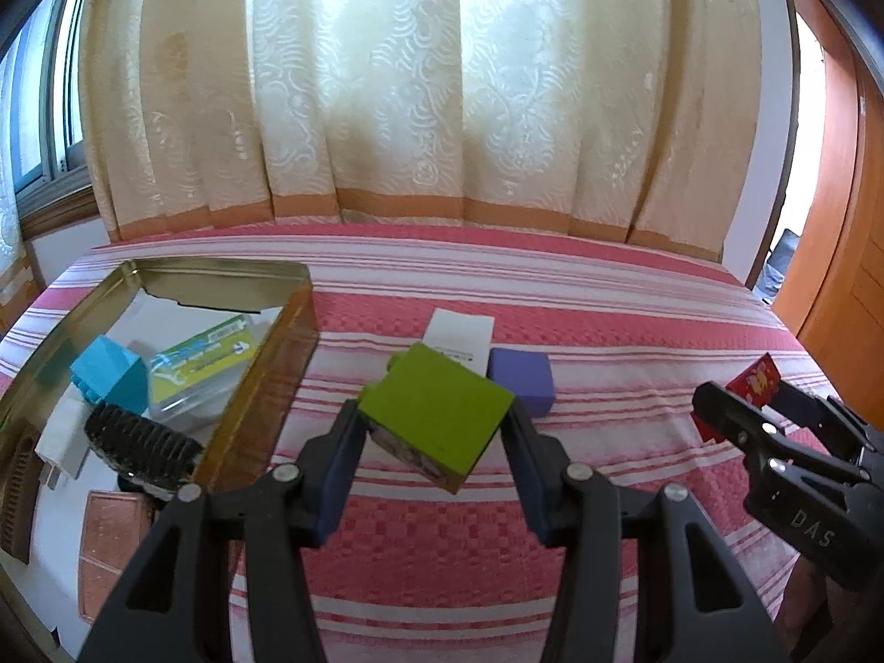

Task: Organize rigid objects
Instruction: 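Lift the green block with the left gripper toward the tray while the right carries the red brick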

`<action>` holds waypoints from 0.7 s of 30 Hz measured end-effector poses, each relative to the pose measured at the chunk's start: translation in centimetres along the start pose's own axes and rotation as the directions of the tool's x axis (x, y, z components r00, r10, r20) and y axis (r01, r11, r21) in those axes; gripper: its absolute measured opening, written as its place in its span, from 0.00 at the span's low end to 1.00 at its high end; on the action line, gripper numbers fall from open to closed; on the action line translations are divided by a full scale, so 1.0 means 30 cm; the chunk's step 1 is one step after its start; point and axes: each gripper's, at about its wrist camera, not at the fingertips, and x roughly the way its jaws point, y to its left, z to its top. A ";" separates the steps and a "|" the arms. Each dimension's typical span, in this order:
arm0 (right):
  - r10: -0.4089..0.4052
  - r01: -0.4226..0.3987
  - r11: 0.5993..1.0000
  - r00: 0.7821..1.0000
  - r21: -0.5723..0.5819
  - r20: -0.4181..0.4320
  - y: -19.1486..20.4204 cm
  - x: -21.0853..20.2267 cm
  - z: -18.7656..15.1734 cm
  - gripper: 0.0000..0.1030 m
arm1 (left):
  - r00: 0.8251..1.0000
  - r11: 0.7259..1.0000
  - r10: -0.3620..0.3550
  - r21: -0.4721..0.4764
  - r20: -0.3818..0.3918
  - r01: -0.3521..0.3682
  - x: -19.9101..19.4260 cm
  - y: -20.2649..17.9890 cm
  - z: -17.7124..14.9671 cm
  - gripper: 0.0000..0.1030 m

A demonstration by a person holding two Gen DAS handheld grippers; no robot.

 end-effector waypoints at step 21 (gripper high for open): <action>0.028 -0.027 1.000 0.997 -0.015 0.071 0.087 -0.056 -0.019 0.66 | 0.998 1.000 0.011 0.008 0.066 -0.011 -0.084 0.029 -0.030 0.49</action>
